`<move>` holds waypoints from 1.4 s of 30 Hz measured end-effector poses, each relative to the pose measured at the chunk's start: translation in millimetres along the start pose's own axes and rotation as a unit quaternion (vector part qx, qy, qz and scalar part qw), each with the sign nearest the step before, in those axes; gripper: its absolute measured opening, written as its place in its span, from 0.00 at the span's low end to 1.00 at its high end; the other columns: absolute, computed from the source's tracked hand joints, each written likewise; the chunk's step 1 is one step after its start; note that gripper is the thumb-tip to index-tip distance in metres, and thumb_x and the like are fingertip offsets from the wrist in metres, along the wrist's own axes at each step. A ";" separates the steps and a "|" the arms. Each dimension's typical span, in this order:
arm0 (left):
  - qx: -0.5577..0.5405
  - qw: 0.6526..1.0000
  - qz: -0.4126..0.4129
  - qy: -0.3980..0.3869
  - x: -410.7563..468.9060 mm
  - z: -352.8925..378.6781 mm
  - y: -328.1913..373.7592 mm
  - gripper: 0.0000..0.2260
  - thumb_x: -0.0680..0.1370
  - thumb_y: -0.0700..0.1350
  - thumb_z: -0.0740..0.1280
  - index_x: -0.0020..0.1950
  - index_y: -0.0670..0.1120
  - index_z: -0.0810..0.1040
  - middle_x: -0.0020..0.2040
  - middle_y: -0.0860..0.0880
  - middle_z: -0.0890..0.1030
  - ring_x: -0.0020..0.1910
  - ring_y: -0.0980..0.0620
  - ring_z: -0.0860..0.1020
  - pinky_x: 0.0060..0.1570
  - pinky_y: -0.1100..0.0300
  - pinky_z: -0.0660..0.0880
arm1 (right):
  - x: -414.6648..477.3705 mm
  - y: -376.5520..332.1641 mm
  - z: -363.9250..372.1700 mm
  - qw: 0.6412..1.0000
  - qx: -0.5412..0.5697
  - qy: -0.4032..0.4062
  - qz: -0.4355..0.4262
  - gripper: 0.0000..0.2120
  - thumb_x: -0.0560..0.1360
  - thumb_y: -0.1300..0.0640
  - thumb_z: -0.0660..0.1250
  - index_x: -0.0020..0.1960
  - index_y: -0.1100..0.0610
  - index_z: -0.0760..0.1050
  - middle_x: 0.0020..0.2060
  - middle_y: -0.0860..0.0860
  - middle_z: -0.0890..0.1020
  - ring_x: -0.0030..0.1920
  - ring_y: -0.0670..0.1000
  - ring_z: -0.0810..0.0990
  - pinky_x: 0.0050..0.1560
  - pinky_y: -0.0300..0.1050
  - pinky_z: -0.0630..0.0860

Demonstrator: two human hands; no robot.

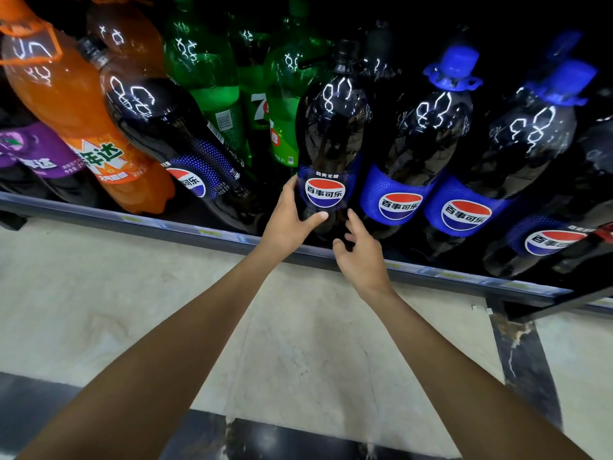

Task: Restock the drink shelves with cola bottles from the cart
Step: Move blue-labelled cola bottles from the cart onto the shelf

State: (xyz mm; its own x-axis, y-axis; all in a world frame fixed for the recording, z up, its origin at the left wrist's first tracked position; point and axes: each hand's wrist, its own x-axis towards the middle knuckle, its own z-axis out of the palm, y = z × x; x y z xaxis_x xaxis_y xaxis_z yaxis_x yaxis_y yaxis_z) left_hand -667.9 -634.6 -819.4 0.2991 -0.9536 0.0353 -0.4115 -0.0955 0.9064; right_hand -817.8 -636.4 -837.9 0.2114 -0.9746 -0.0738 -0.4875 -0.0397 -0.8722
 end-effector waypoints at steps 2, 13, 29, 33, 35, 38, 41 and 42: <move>0.072 0.997 -0.004 0.013 -3.1 -1.9 1.4 0.35 0.75 0.48 0.72 0.76 0.44 0.57 0.72 0.48 0.68 0.71 0.51 0.67 0.67 0.57 0.66 | -2.1 -2.8 -0.4 0.999 -0.041 0.009 -0.003 0.27 0.78 0.59 0.64 0.75 0.55 0.63 0.68 0.52 0.73 0.65 0.51 0.74 0.64 0.45 0.71; 0.570 0.812 0.119 0.041 -41.8 -49.4 -15.0 0.19 0.80 0.54 0.58 0.66 0.46 0.70 0.63 0.46 0.73 0.62 0.45 0.70 0.61 0.51 0.64 | -16.3 -40.6 3.7 0.851 -0.474 -0.011 -0.226 0.16 0.77 0.49 0.58 0.57 0.57 0.75 0.52 0.54 0.78 0.55 0.56 0.74 0.52 0.49 0.68; 0.563 0.810 0.005 0.165 -60.0 -160.1 -42.8 0.22 0.78 0.57 0.62 0.64 0.44 0.72 0.61 0.44 0.75 0.60 0.43 0.72 0.61 0.49 0.65 | 2.1 -134.0 77.8 0.842 -0.438 -0.033 -0.313 0.19 0.78 0.48 0.59 0.64 0.58 0.70 0.57 0.55 0.76 0.58 0.58 0.73 0.51 0.51 0.70; 0.444 0.878 -0.036 0.174 -41.2 -170.1 -43.1 0.27 0.78 0.61 0.61 0.69 0.44 0.68 0.64 0.45 0.74 0.63 0.43 0.71 0.61 0.48 0.68 | 19.3 -140.2 89.3 0.844 -0.431 -0.021 -0.318 0.25 0.78 0.46 0.60 0.69 0.59 0.65 0.61 0.56 0.74 0.60 0.58 0.72 0.52 0.52 0.71; 0.256 0.947 -0.071 0.179 -28.9 -168.0 -41.5 0.29 0.77 0.61 0.63 0.72 0.45 0.66 0.68 0.46 0.72 0.67 0.45 0.70 0.64 0.47 0.69 | 28.5 -142.0 94.4 0.861 -0.407 -0.019 -0.304 0.31 0.77 0.42 0.61 0.73 0.59 0.61 0.65 0.56 0.72 0.63 0.58 0.71 0.53 0.53 0.72; -0.079 0.978 -0.093 0.170 -12.6 -159.3 -36.3 0.27 0.78 0.55 0.65 0.73 0.46 0.64 0.69 0.49 0.72 0.68 0.52 0.70 0.67 0.56 0.69 | 41.3 -143.3 102.9 0.890 -0.365 -0.025 -0.273 0.41 0.74 0.36 0.63 0.76 0.58 0.55 0.70 0.56 0.68 0.66 0.58 0.70 0.54 0.54 0.73; -0.192 0.963 -0.099 0.162 1.2 -154.1 -34.2 0.28 0.78 0.54 0.66 0.75 0.49 0.61 0.69 0.51 0.73 0.66 0.54 0.72 0.65 0.59 0.71 | 54.0 -142.5 112.5 0.917 -0.323 -0.059 -0.226 0.48 0.71 0.33 0.66 0.78 0.57 0.50 0.73 0.55 0.65 0.69 0.58 0.67 0.57 0.55 0.72; -0.208 0.960 -0.096 0.158 5.2 -152.4 -35.6 0.28 0.78 0.54 0.66 0.75 0.50 0.60 0.69 0.52 0.73 0.67 0.53 0.72 0.68 0.53 0.69 | 57.0 -141.0 115.8 0.926 -0.304 -0.072 -0.210 0.49 0.70 0.33 0.68 0.78 0.57 0.48 0.74 0.55 0.64 0.71 0.58 0.66 0.59 0.55 0.71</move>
State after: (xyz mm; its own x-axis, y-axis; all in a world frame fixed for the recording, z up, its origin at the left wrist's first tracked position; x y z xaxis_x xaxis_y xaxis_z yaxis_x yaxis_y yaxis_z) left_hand -520.6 -592.6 -787.3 0.6088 -0.7889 -0.0834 0.0377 -0.0762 0.9964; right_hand -639.0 -660.9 -775.1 0.5809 -0.8067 0.1084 -0.7142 -0.5690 -0.4075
